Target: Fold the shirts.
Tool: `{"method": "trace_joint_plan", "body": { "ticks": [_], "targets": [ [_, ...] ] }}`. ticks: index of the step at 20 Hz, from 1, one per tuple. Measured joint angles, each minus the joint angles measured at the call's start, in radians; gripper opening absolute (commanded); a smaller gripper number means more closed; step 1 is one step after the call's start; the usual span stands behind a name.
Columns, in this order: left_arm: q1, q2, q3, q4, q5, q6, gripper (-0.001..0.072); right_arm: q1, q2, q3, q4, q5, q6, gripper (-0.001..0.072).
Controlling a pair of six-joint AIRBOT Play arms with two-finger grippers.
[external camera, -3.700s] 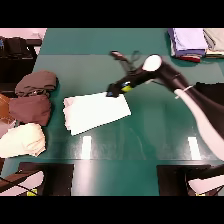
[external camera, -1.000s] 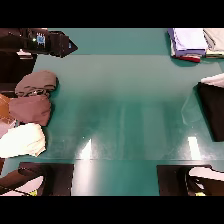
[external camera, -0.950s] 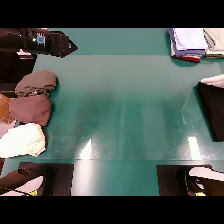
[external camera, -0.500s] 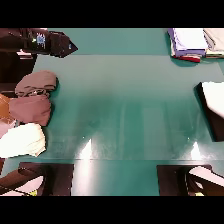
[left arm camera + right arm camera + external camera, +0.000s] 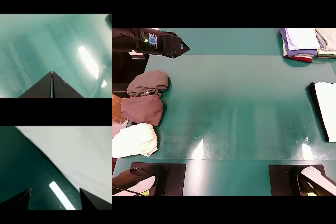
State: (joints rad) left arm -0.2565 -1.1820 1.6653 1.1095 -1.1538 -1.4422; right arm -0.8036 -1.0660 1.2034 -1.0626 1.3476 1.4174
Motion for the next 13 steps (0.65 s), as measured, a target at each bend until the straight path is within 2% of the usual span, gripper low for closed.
{"method": "trace_joint_plan", "body": {
  "ticks": [1, 3, 5, 6, 7, 8, 13],
  "targets": [
    [0.000, 0.000, 0.000, 0.001, -0.006, 0.000, 0.0031, 0.061, 0.015, 0.000, 0.045, -0.011, -0.001, 0.0694],
    [0.000, 0.000, 0.000, 0.001, -0.009, 0.001, 0.0031, 0.214, 0.044, 0.000, 0.098, -0.043, -0.002, 0.0587],
    [0.000, 0.000, 0.000, 0.001, -0.003, 0.002, 0.0031, 0.382, 0.068, -0.001, 0.131, -0.080, -0.002, 0.0529],
    [0.000, 0.000, 0.000, 0.001, 0.002, 0.002, 0.0031, 0.468, 0.079, -0.001, 0.140, -0.106, -0.002, 0.0329],
    [0.000, 0.000, 0.000, 0.001, 0.005, 0.002, 0.0031, 0.543, 0.087, -0.001, 0.147, -0.133, -0.002, 0.0083],
    [0.000, 0.000, 0.000, 0.001, 0.010, 0.003, 0.0031, 0.621, 0.097, -0.001, 0.154, -0.158, -0.002, 0.0016],
    [0.000, 0.000, 0.000, 0.001, 0.017, 0.002, 0.0031, 0.879, 0.111, -0.001, 0.166, -0.238, -0.002, 0.0016]
  ]
}}
